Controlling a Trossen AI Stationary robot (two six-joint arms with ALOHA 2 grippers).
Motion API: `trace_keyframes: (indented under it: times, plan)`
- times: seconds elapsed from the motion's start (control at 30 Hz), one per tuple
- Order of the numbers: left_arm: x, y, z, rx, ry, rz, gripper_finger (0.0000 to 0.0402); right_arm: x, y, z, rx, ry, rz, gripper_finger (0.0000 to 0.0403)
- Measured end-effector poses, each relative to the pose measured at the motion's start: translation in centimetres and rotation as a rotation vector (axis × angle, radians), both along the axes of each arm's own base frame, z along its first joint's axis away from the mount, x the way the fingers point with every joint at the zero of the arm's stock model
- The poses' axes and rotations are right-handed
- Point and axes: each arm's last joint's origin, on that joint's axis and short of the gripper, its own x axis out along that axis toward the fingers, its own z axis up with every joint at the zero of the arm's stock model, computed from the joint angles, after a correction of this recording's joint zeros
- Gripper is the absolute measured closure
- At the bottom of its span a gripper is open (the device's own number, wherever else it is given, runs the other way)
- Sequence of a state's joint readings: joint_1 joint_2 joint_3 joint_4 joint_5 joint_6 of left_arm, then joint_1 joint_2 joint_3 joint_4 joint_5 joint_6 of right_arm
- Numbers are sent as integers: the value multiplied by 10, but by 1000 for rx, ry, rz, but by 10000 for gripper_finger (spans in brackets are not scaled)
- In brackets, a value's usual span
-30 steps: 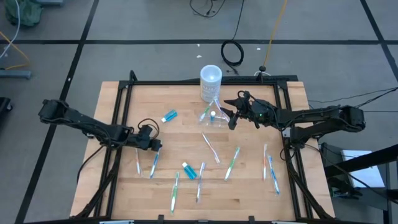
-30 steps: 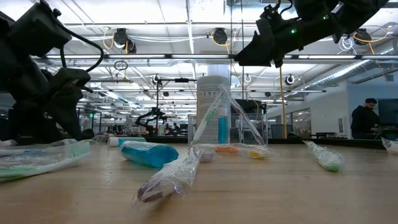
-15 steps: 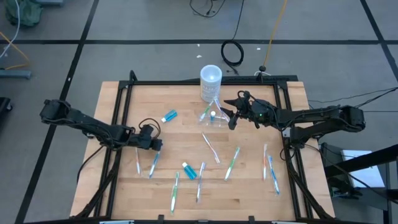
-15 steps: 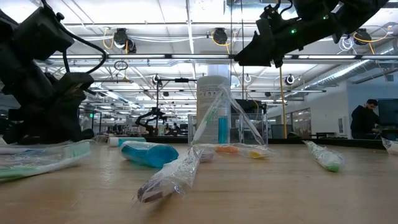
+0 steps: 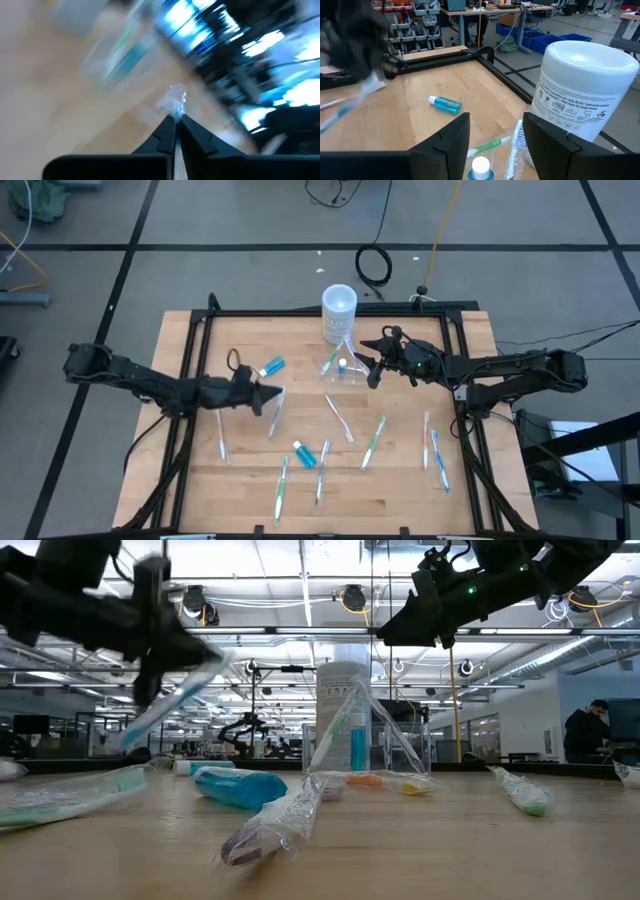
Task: Pick & Place toothbrushing station
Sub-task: Put the left blue toothbrush into the transparent organizer
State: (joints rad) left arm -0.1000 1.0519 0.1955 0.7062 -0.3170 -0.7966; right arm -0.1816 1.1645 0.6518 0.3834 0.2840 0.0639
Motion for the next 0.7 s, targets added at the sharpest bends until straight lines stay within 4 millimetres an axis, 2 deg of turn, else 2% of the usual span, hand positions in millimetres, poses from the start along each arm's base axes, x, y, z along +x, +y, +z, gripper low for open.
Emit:
trace_keyframes:
  times: [0.17, 0.33, 0.47, 0.57, 0.7]
  plan:
    - [0, 7, 36, 276, -290, 53, 399, 0, 0, 0, 0, 0, -1, 225]
    - [11, 12, 64, 648, -296, 122, 391, 0, 0, 0, 0, 0, -1, 225]
    - [33, 15, 90, 914, -303, 106, 391, 0, 0, 0, -1, 0, -1, 225]
    - [55, 19, 104, 990, -316, 90, 398, 0, 0, 0, -1, 0, -1, 225]
    - [87, 33, 98, 999, -241, 111, 393, 0, 0, 0, -1, 0, -1, 225]
